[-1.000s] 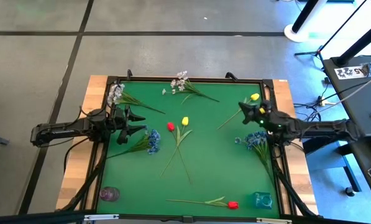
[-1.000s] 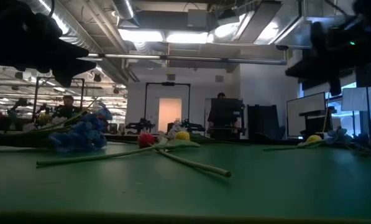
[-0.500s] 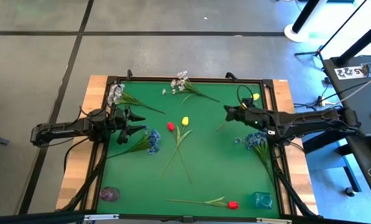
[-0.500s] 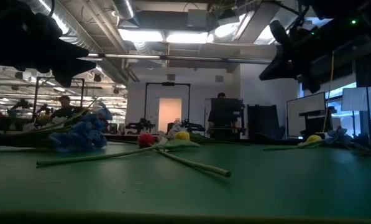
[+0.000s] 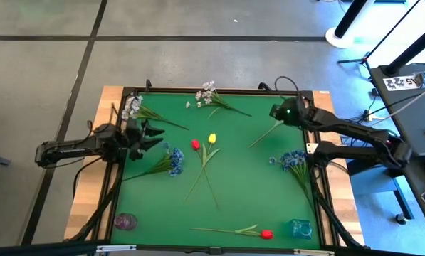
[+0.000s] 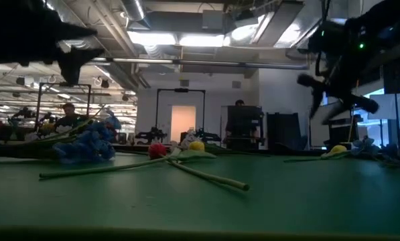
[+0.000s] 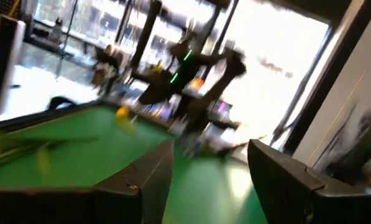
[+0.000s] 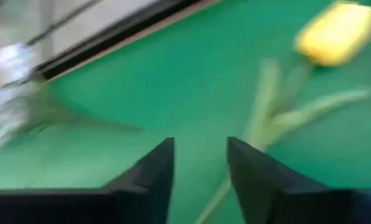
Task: Sort flowers into vase by color
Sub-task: Put the top yellow tulip into the purple vase
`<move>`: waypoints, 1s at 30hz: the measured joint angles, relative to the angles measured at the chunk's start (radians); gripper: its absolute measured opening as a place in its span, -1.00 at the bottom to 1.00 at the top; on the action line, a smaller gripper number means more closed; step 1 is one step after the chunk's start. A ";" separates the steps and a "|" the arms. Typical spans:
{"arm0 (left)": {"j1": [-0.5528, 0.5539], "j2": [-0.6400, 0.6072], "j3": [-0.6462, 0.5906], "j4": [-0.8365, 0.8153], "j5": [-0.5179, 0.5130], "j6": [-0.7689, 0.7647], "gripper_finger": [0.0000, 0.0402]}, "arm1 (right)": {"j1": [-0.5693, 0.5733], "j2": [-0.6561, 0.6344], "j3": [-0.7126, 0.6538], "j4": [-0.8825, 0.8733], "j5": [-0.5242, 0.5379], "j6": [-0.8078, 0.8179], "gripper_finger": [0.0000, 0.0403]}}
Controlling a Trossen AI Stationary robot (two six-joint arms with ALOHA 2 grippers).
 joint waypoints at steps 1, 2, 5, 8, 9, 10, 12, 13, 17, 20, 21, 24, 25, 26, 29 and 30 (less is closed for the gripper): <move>0.000 0.000 0.000 0.046 0.000 -0.041 0.00 | -0.038 0.013 0.000 -0.020 -0.010 0.002 -0.04; 0.000 0.000 0.000 0.097 0.000 -0.077 0.00 | -0.068 0.027 0.000 -0.031 -0.020 0.001 0.05; 0.000 0.000 0.001 0.221 -0.011 -0.133 0.00 | -0.129 0.097 0.000 -0.023 -0.035 -0.001 0.25; 0.000 0.007 0.001 0.301 -0.097 -0.122 0.00 | -0.161 0.178 0.000 0.034 -0.041 -0.012 0.31; 0.000 0.007 0.000 0.321 -0.111 -0.132 0.00 | -0.171 0.207 0.000 0.049 -0.042 -0.015 0.30; 0.000 0.008 0.001 0.351 -0.113 -0.151 0.00 | -0.180 0.238 0.000 0.067 -0.040 -0.015 0.28; 0.000 0.007 0.018 0.385 -0.108 -0.188 0.00 | -0.190 0.307 0.000 0.109 -0.033 -0.017 0.22; 0.000 0.007 0.032 0.387 -0.101 -0.206 0.00 | -0.197 0.344 0.000 0.118 -0.030 -0.016 0.18; -0.002 0.029 0.104 0.380 -0.074 -0.234 0.00 | -0.214 0.451 0.005 0.150 -0.007 0.030 0.00; -0.002 0.085 0.184 0.375 -0.052 -0.231 0.00 | -0.211 0.484 0.005 0.178 0.032 0.031 -0.14; -0.002 0.113 0.210 0.377 -0.052 -0.231 0.00 | -0.210 0.484 0.005 0.186 0.045 0.032 -0.19; -0.002 0.181 0.266 0.372 -0.052 -0.231 0.00 | -0.210 0.484 0.002 0.193 0.064 0.029 -0.37; -0.002 0.196 0.280 0.373 -0.060 -0.231 0.00 | -0.210 0.485 0.002 0.195 0.067 0.024 -0.44; -0.002 0.204 0.288 0.373 -0.072 -0.231 0.00 | -0.211 0.485 0.002 0.195 0.073 0.021 -0.52; -0.002 0.205 0.295 0.378 -0.086 -0.221 0.00 | -0.211 0.481 0.004 0.202 0.082 -0.004 -0.76; -0.002 0.203 0.296 0.380 -0.084 -0.210 0.00 | -0.203 0.473 0.009 0.201 0.081 -0.015 -0.86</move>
